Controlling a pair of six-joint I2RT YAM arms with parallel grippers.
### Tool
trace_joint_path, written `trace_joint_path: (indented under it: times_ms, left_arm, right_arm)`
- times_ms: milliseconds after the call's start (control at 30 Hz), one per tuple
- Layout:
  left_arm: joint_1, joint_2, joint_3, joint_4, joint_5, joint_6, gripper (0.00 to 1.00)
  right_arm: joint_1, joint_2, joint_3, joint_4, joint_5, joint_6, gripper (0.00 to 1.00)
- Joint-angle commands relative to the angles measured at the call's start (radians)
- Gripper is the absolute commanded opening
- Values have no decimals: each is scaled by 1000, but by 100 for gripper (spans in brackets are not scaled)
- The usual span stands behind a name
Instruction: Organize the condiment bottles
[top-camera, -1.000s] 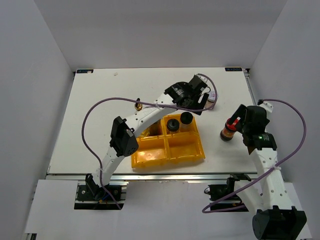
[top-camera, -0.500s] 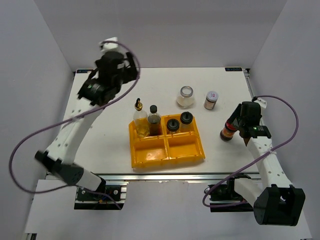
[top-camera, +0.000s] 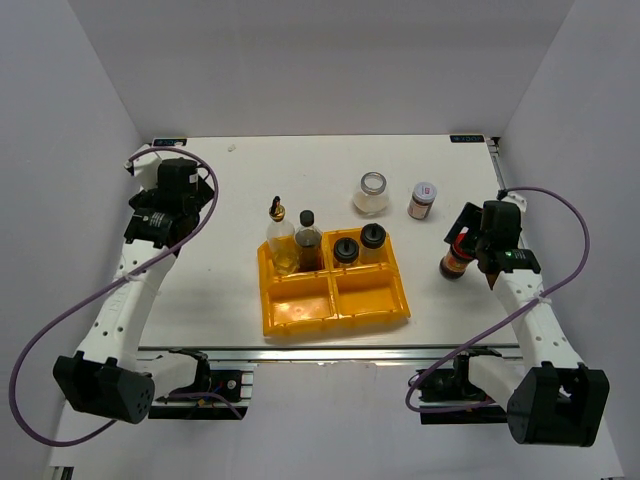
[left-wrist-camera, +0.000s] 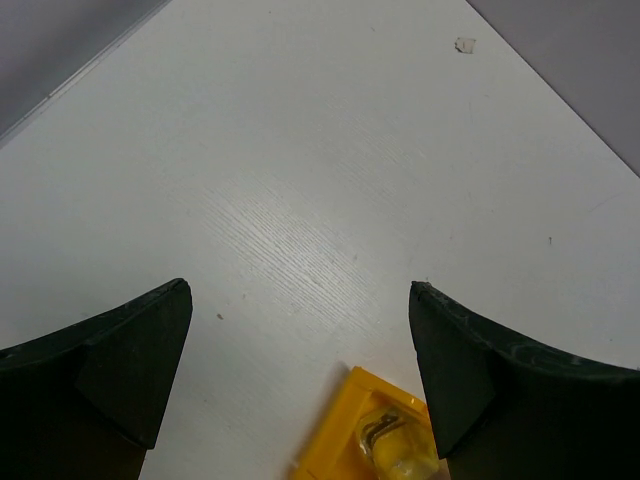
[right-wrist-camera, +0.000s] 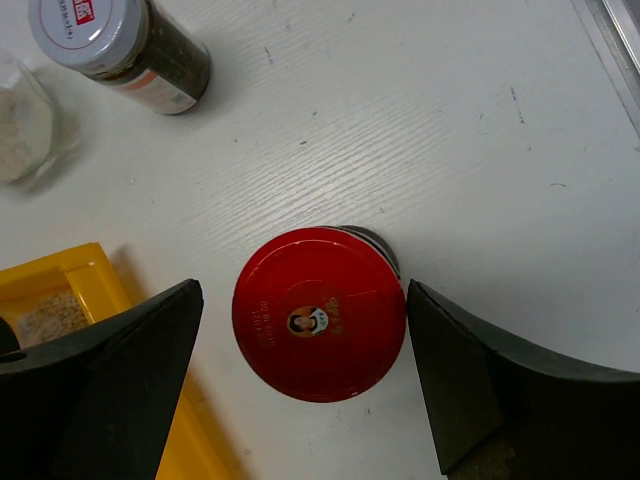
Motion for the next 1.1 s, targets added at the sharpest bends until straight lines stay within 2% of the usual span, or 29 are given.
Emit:
trace_joint_path:
  times_ms: [0,100,267,633,733,767,833,900,933,967,1067]
  left_arm:
    - [26,-3,-8,55,84,-16,98]
    - [38,22,-11,66,112,-7,98]
    - [70,39,-34,98,150,-5,98]
    - [182,60,-114,142,240,-14,98]
    - [185,68,-122,145,242,-14,98]
    - [185,68,-126,148,242,-14,98]
    - [185,64,-141,159,243,-13,98]
    - [187,59,-154,165,245,-13,98]
    - [187,56,-154,167,247,-13,98]
    - [187,53,-163,167,247,-14,98]
    - [187,41,-189,185,257,-19,98]
  right_arm:
    - [-2,-38,-5,18,-37,-27,88]
    - [-1,-51,20,-17,17,-20,88]
    - [-1,-36,40,-53,-9,-35,89]
    - [38,113,38,-41,93,-30,88]
    - [45,102,34,-34,132,-21,75]
    - [47,88,34,-31,141,-21,61]
    - [50,79,35,-34,150,-26,46]
    - [52,65,48,-48,146,-29,24]
    - [53,61,52,-51,137,-30,24]
    - [61,45,61,-54,126,-35,14]
    - [87,1,119,-60,25,-70,4]
